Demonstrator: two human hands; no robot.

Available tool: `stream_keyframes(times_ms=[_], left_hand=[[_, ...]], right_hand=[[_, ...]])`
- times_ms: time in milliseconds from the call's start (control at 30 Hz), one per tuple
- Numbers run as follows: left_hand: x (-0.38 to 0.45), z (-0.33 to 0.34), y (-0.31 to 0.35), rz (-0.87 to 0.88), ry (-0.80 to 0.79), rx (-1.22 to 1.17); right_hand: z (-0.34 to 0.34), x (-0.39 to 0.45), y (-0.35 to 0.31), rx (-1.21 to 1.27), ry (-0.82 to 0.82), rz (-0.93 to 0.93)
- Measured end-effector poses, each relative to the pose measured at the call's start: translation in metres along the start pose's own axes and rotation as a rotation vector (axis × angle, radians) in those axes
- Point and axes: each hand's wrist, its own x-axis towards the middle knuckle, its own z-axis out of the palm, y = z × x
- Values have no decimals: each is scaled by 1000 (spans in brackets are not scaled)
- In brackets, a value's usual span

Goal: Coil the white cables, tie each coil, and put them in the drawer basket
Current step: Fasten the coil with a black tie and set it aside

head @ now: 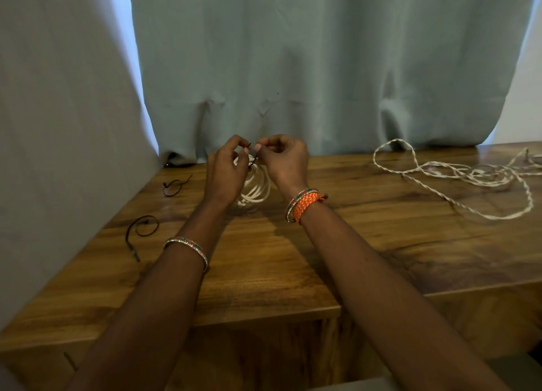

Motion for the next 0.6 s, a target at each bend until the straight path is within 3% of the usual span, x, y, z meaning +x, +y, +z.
stream_keyframes(times_ms=[600], left_hand=[[0,-3,-5,115,-55,143]], right_hand=[[2,2,7,-15,-67,8]])
